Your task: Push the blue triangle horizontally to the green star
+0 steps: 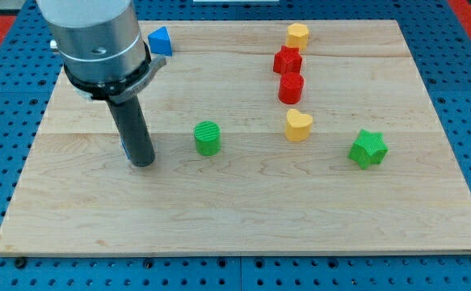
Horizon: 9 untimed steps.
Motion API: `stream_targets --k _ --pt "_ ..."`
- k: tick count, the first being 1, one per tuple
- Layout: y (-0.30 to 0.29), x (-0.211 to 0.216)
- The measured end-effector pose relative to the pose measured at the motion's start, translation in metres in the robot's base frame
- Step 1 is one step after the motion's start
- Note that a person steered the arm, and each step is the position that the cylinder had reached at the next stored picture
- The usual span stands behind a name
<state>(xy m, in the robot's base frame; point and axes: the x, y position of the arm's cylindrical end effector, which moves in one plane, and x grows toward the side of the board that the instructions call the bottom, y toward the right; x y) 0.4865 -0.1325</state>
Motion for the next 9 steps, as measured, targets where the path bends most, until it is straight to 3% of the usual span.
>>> stream_targets --k 1,2,4,5,6,7,8,9 --pt "-0.018 0.007" --pt "-0.091 -0.021" --pt "-0.139 -0.139" --pt "-0.123 -0.207" --pt "-0.053 -0.268" --pt "0.009 -0.264" --pt "0.016 -0.205" --pt "0.034 -0.179"
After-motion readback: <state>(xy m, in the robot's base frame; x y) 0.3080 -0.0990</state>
